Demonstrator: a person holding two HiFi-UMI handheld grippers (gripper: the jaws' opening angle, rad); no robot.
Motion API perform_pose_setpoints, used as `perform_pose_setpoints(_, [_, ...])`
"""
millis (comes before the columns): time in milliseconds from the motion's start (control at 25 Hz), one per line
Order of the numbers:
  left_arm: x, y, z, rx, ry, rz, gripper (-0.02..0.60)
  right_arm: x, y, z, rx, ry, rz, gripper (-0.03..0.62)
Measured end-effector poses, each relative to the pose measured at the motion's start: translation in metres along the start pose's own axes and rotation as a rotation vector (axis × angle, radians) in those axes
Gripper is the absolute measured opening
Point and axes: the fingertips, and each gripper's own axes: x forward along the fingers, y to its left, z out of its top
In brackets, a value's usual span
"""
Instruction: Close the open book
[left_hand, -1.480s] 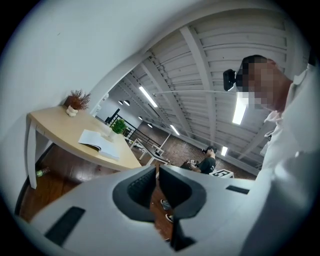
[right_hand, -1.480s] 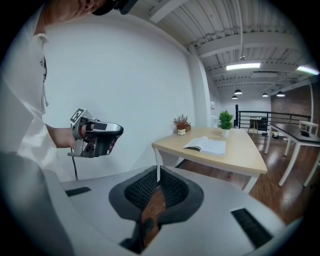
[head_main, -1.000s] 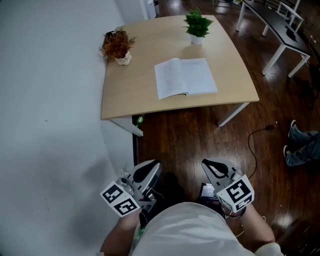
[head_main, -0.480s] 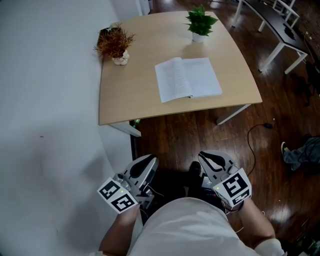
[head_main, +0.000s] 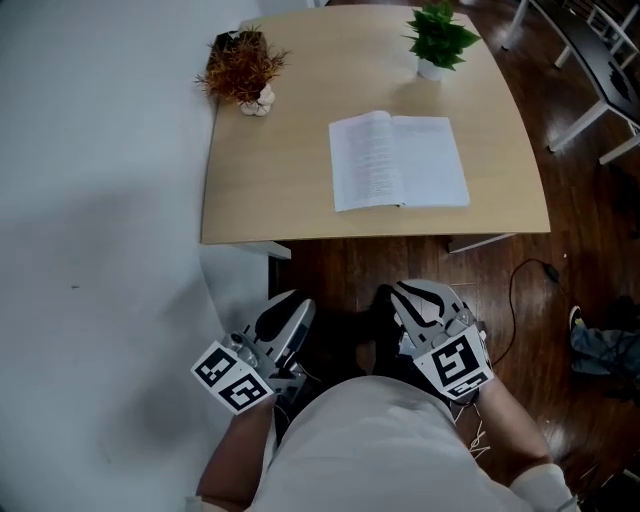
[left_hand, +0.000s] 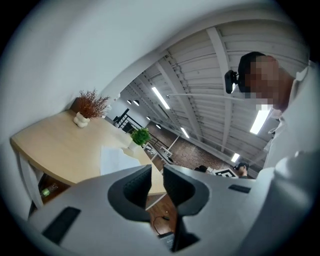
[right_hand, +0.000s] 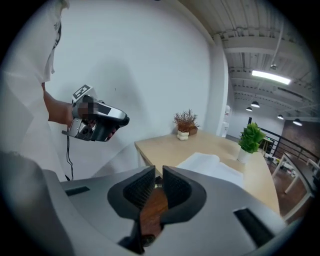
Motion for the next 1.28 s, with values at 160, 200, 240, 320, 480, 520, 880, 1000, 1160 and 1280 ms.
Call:
perform_pose_setpoints(160, [0.039,0.013,0.013,-0.003,0.006,0.039,0.045,0.023,-0.037,0.007,-0.115,0.001,0.035,0.025])
perform_pose_setpoints(200, [0.048,0.016,0.014,-0.006,0.008,0.046,0.046,0.029,-0.045,0.008,-0.146,0.005,0.045,0.025])
perform_pose_setpoints(240, [0.057,0.020,0.014,-0.009,0.010,0.049,0.046,0.036,-0.051,0.007,-0.173,0.011,0.057,0.025])
perform_pose_setpoints(320, [0.073,0.026,0.012,-0.018,0.018,0.052,0.046,0.049,-0.062,0.005,-0.223,0.024,0.083,0.025])
perform_pose_setpoints(480, [0.094,0.036,0.008,-0.029,0.039,0.076,0.045,0.076,-0.074,-0.001,-0.311,0.044,0.138,0.027])
perform_pose_setpoints(520, [0.097,0.040,0.008,-0.032,0.043,0.084,0.044,0.084,-0.076,-0.002,-0.330,0.048,0.146,0.040])
perform_pose_setpoints(880, [0.103,0.092,0.001,-0.056,0.121,0.066,0.044,0.169,-0.064,-0.013,-0.444,0.132,0.190,0.075])
perform_pose_setpoints(1000, [0.105,0.114,-0.003,-0.068,0.151,0.036,0.044,0.199,-0.064,-0.019,-0.472,0.177,0.174,0.077])
perform_pose_setpoints(1160, [0.111,0.137,-0.007,-0.094,0.179,-0.003,0.045,0.229,-0.068,-0.028,-0.481,0.244,0.147,0.077])
perform_pose_setpoints(1280, [0.114,0.149,-0.012,-0.112,0.198,-0.030,0.044,0.246,-0.069,-0.036,-0.478,0.286,0.139,0.077])
